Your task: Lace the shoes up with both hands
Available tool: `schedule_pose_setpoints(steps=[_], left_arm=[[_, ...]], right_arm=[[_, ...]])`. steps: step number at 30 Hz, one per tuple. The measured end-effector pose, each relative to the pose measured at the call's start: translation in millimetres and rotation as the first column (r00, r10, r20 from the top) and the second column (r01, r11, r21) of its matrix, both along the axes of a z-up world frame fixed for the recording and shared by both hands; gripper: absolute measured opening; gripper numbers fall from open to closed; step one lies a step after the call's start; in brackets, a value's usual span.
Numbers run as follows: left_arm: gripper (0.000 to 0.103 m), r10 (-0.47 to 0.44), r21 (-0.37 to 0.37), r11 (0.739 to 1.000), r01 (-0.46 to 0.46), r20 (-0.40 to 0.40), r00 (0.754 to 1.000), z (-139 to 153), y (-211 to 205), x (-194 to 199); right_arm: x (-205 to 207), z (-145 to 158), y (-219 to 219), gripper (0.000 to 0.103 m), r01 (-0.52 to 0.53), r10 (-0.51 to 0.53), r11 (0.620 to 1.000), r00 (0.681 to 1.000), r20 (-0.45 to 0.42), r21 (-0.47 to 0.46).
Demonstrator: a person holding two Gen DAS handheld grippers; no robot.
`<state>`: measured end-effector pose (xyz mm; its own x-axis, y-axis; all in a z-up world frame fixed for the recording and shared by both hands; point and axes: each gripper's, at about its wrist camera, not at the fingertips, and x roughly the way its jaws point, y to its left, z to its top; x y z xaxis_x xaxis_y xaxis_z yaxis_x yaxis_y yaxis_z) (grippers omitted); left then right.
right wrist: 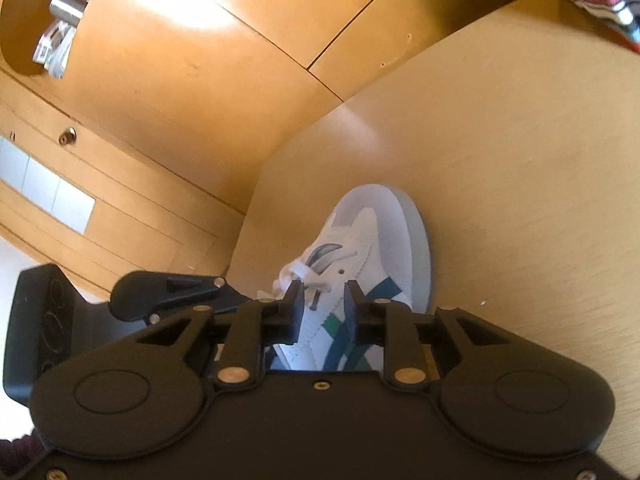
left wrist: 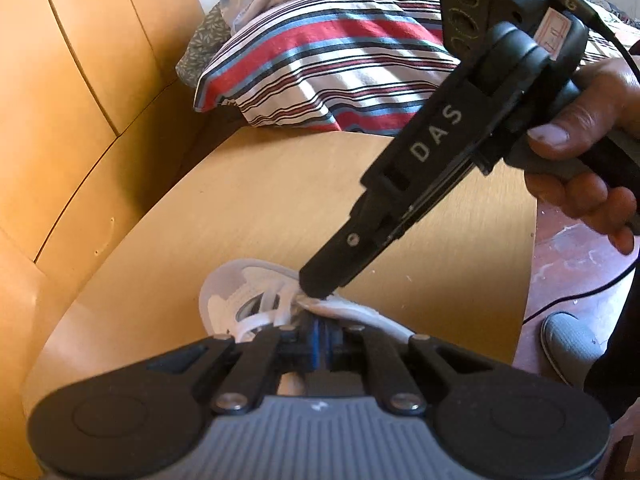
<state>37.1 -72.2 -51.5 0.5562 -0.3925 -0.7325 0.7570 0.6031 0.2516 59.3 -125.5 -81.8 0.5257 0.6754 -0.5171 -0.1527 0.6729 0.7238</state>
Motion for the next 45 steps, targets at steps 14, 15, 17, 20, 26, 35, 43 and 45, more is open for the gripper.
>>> schedule_pose_setpoints(steps=[14,15,17,20,26,35,43,45], left_arm=[[0.027,0.004,-0.014,1.0,-0.004,0.031,1.0,9.5,6.2,-6.6],[0.036,0.01,-0.013,1.0,-0.01,0.042,0.999,11.7,8.0,-9.1],[0.053,0.025,0.0,1.0,-0.025,0.087,0.996,15.9,12.7,-15.8],[0.054,0.051,0.017,0.998,-0.053,0.134,0.99,20.3,19.5,-21.9],[0.056,0.075,0.058,0.995,-0.082,0.107,0.991,13.1,25.7,-26.2],[0.059,0.109,0.028,0.993,-0.111,0.065,0.992,14.1,33.6,-25.5],[0.038,0.124,-0.054,0.991,-0.123,0.008,0.992,19.1,37.9,-23.9],[0.023,0.115,-0.058,0.992,-0.114,0.006,0.993,18.4,35.9,-24.4]], right_arm=[[-9.6,10.0,-11.2,0.002,0.072,-0.068,0.997,0.991,0.119,-0.024],[-11.4,15.4,-18.7,0.002,0.097,-0.092,0.995,0.986,0.139,-0.03],[-14.4,25.9,-34.0,0.002,0.155,-0.146,0.987,0.973,0.176,-0.037],[-21.4,48.3,-63.8,0.002,0.261,-0.243,0.965,0.936,0.254,-0.036],[-44.0,108.4,-131.9,0.002,0.514,-0.427,0.855,0.772,0.471,-0.068],[-63.6,149.4,-170.2,0.003,0.665,-0.4,0.717,0.639,0.657,-0.21],[-40.1,126.6,-65.3,0.003,0.279,0.034,0.869,0.791,0.611,-0.409],[-34.8,115.6,-32.4,0.003,0.153,0.161,0.874,0.805,0.571,-0.462]])
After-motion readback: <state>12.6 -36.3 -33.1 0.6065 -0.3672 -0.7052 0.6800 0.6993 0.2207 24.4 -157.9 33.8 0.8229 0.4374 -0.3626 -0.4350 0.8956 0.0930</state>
